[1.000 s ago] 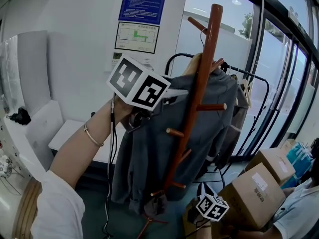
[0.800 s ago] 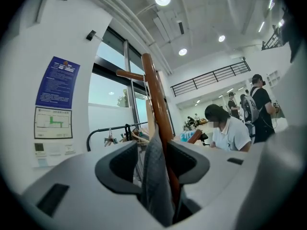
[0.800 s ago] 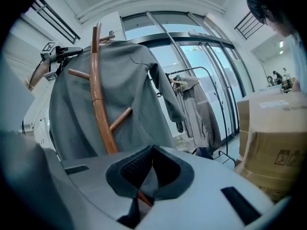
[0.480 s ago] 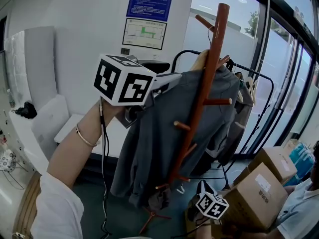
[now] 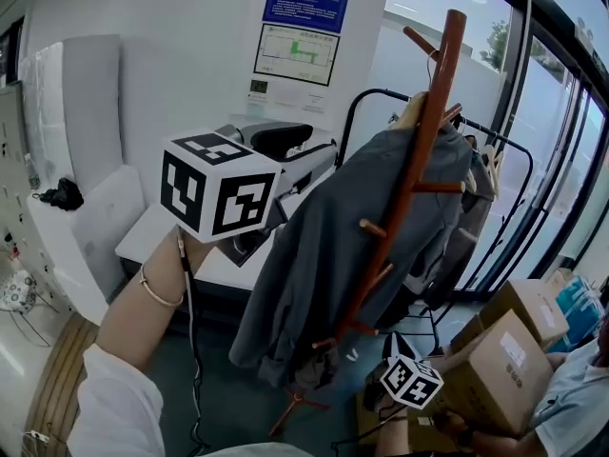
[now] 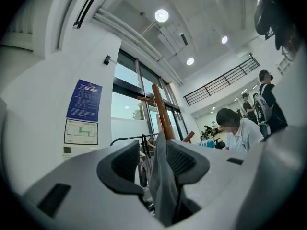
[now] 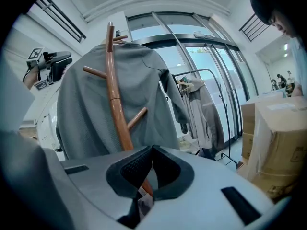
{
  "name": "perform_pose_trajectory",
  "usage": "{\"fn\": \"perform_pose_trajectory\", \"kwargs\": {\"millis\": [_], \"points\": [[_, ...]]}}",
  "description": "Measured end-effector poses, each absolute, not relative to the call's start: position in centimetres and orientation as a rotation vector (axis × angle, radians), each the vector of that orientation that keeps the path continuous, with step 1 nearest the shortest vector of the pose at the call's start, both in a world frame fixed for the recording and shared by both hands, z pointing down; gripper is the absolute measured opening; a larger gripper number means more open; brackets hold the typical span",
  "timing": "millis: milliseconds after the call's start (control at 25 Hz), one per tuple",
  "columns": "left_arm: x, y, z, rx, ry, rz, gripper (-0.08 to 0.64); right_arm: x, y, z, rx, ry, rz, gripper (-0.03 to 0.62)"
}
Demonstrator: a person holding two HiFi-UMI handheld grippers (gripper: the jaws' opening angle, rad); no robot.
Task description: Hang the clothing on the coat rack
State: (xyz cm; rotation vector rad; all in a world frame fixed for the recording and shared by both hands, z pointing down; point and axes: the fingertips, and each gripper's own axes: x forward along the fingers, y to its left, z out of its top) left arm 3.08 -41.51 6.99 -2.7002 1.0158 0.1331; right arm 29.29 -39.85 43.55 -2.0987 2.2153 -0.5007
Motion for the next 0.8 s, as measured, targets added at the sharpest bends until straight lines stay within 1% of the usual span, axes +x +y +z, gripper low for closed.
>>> {"fn": "perform_pose_trajectory", "kwargs": {"millis": [280,440,800], "points": [[1.7,-39.0,10.9,-2.725,1.033,0.23,0.175,26.7,-40.0,42.7,-2.091,2.225,-0.471,0.023],[1.1,-37.6,13.6,-2.699,1.099,0.277,0.143,25.3,-39.9,42.4,-2.098,2.195,-0.454,0.023],[2.1,-35.1,21.8,-2.814,1.18,0.361,0.043,23.0,-38.4,42.3,-2.131,2.148,-0.423,0.023]]}}
